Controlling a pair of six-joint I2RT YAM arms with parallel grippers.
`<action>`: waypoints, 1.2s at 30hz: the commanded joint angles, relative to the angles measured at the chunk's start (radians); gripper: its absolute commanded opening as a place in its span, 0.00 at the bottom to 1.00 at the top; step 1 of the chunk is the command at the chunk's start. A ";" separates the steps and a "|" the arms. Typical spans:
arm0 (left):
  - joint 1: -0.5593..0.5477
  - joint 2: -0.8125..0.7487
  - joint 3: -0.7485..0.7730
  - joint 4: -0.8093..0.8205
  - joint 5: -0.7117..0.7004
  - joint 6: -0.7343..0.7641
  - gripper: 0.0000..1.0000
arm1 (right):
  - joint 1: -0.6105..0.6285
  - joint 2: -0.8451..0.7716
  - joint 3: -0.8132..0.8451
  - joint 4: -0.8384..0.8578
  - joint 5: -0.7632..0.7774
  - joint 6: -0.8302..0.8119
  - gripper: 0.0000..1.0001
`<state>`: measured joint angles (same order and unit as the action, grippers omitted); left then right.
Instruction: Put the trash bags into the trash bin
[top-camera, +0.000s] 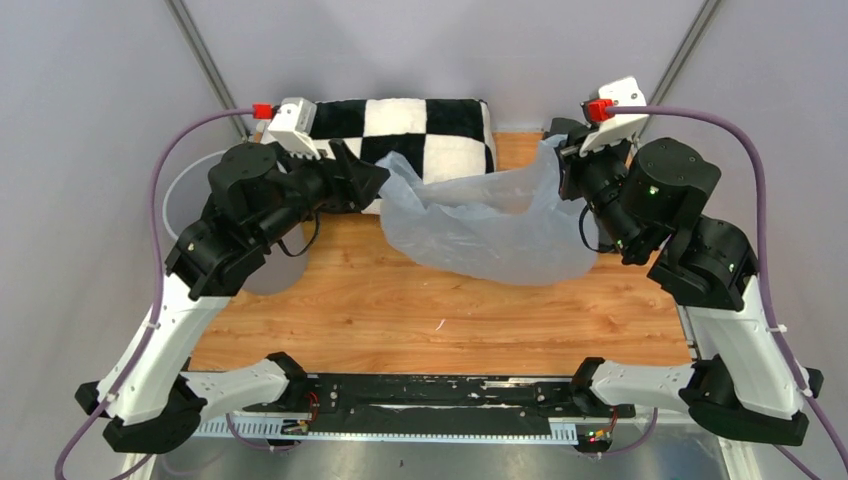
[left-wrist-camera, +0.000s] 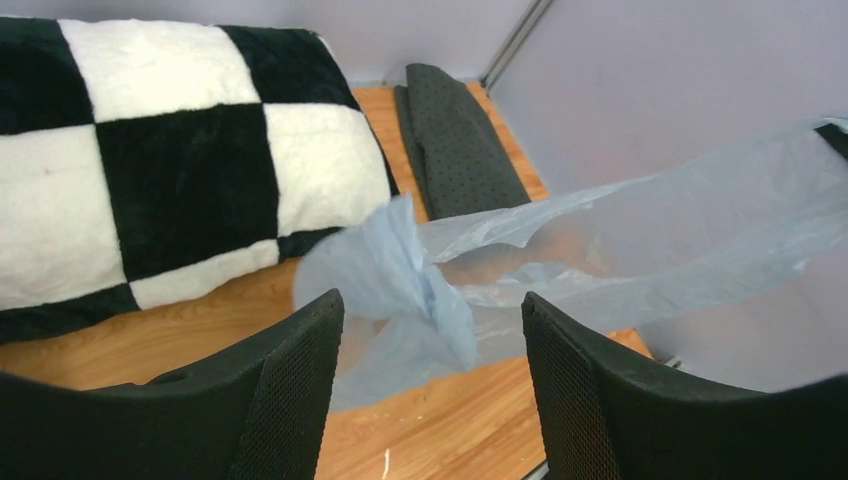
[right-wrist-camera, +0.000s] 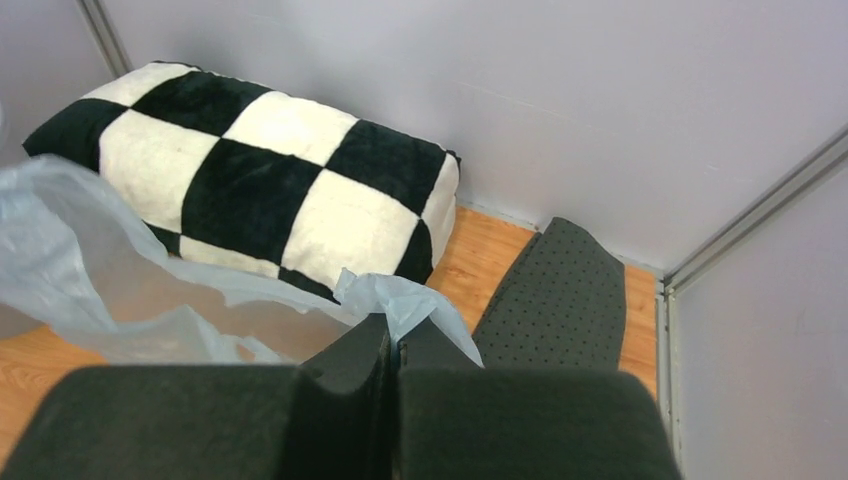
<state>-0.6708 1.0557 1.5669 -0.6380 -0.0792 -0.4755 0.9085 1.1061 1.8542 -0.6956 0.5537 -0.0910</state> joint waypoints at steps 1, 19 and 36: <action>-0.003 -0.044 0.019 -0.024 -0.003 -0.005 0.69 | -0.006 0.007 0.018 -0.009 0.057 -0.046 0.00; 0.167 0.007 -0.205 -0.200 -0.621 0.172 0.78 | -0.006 -0.102 0.023 -0.096 0.141 -0.028 0.00; 0.402 0.138 -0.246 -0.198 -0.427 0.181 0.63 | -0.006 -0.140 -0.012 -0.130 0.114 -0.019 0.00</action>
<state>-0.2813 1.1881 1.3273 -0.8249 -0.5152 -0.3206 0.9085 0.9806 1.8545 -0.8017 0.6735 -0.1116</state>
